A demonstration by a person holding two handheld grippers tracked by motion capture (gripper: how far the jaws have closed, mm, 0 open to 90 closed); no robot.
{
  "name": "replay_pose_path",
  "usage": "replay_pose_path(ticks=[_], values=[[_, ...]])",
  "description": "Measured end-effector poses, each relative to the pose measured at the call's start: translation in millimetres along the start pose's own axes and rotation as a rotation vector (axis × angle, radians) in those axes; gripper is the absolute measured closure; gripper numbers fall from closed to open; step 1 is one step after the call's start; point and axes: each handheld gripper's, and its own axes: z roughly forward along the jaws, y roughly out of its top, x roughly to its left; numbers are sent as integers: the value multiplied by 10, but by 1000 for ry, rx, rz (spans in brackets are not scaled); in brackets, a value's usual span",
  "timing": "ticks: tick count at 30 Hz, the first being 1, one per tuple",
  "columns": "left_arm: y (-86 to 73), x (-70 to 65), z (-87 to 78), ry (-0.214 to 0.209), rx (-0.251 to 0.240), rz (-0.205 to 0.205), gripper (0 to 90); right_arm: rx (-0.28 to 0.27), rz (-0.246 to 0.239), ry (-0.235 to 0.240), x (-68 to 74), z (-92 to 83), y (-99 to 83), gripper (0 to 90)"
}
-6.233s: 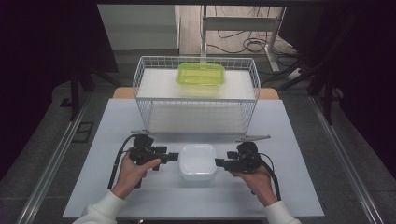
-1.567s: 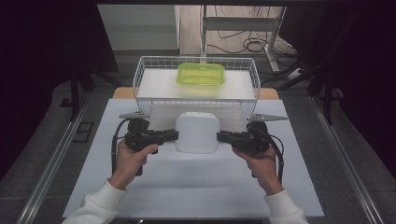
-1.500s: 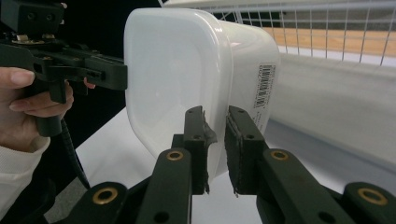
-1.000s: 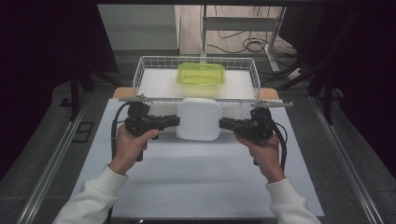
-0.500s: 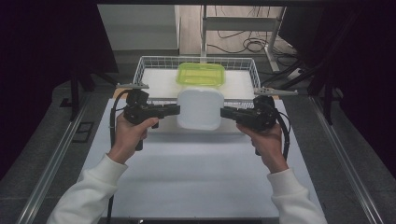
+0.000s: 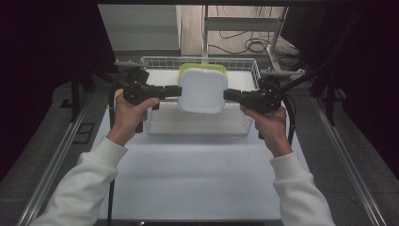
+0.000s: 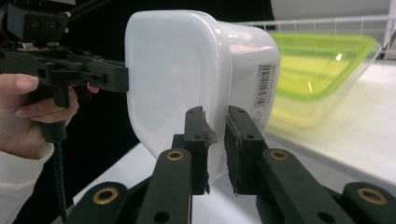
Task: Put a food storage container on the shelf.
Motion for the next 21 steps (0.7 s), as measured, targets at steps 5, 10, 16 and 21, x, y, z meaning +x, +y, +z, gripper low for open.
replay_pose_path(ticks=[5,10,16,21], values=[[186,34,-3,-9,-4,2,790,-13,3,5,-33,6,217,787],[315,111,8,-21,1,-3,792,-12,9,6,-87,44,350,787],[411,219,69,-29,11,-24,792,-4,27,10,-180,101,443,787],[475,335,147,-41,22,-69,793,3,74,25,-298,168,499,788]])
